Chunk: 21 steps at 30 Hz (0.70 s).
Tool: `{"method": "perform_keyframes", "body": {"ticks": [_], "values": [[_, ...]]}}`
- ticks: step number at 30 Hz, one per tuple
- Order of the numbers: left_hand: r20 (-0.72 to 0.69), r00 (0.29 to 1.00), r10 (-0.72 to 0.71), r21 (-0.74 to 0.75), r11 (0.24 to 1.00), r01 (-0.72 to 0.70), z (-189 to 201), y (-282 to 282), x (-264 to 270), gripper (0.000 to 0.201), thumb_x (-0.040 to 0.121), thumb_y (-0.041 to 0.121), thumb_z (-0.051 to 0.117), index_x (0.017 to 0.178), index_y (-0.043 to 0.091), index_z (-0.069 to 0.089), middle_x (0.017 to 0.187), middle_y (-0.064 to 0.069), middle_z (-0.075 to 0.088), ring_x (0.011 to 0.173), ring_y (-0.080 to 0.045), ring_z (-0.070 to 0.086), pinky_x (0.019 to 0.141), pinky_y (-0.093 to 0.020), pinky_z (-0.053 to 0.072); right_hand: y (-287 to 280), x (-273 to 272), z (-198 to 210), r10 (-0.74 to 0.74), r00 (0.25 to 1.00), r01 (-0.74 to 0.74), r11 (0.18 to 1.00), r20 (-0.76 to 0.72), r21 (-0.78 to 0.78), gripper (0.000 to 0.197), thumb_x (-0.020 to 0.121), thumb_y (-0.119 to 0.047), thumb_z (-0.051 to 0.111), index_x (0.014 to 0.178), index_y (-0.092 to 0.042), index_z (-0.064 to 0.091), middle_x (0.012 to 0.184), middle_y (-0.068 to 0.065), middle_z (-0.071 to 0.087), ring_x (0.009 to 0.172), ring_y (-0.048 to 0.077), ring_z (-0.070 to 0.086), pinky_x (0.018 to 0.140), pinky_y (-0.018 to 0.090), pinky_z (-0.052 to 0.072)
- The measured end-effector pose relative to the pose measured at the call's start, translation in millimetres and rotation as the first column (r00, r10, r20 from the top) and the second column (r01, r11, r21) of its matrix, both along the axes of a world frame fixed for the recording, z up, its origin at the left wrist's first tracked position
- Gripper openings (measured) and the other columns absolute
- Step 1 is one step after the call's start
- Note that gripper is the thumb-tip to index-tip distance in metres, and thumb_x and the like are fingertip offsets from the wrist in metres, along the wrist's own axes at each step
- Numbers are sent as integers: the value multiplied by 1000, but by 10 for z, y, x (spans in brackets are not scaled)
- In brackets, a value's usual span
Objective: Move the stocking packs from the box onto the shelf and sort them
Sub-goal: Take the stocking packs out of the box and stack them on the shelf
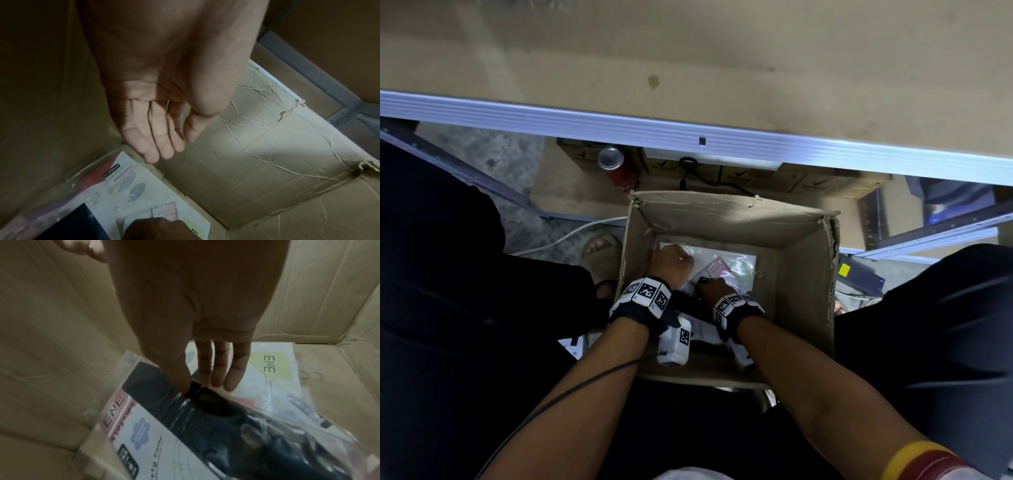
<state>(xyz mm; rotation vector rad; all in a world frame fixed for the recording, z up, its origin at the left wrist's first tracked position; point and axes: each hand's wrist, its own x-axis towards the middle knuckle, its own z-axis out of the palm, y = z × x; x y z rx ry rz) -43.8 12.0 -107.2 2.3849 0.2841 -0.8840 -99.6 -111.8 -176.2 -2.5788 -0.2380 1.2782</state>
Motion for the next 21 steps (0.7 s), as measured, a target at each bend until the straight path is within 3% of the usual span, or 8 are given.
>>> {"method": "perform_keyframes", "body": {"ticks": [4,7,9,13,17,19,21], "values": [[-4,1000,15,-5,1000,-15,-19,1,0,32,97,26,50,114,7,69,125,-13,68,117,-30,62,99,-32,50,-53,-44,17,-34,999,34,999,-2,23,55,100,-23,53,149,-9,33,147,19,44,132,38,48,106,50,43],[-16,1000,14,-8,1000,-14,-35,25,-18,31,97,29,52,111,7,69,121,-12,69,114,-29,64,93,-29,49,-128,-133,13,-22,999,24,997,-24,75,66,100,-12,52,157,-7,17,163,15,20,147,30,30,119,40,29],[-21,999,30,-27,999,-31,-55,42,-31,26,96,29,55,104,8,69,115,-12,71,110,-29,66,88,-27,49,-182,-173,24,15,998,-11,998,-63,66,65,101,-9,49,158,-10,17,165,10,14,149,25,24,121,36,25],[-46,995,87,-76,993,-90,-73,72,-42,22,93,30,61,96,11,69,105,-14,74,103,-30,69,92,-37,56,-236,-179,92,14,996,-9,998,-92,56,64,103,-14,43,159,-16,12,166,7,11,150,24,21,120,34,23],[-58,996,73,-81,994,-78,-67,83,-39,26,95,30,59,99,7,71,107,-17,73,103,-33,69,93,-39,56,-302,-141,194,-22,995,26,999,-102,36,66,101,-12,43,159,-23,13,152,12,41,132,27,49,107,33,40],[-63,997,55,-61,996,-59,-63,81,-26,26,97,28,57,103,7,71,111,-16,72,105,-32,68,92,-36,56,-378,-57,303,-58,993,62,997,-100,39,60,101,-17,43,156,-28,22,148,9,43,127,28,52,103,37,43],[-64,997,37,-36,999,-39,-53,64,-7,30,98,28,55,106,5,73,113,-17,72,107,-33,68,93,-36,55,-463,87,437,-92,994,92,996,-64,-7,48,100,-21,45,148,-16,38,146,17,47,127,34,53,104,44,47]]}}
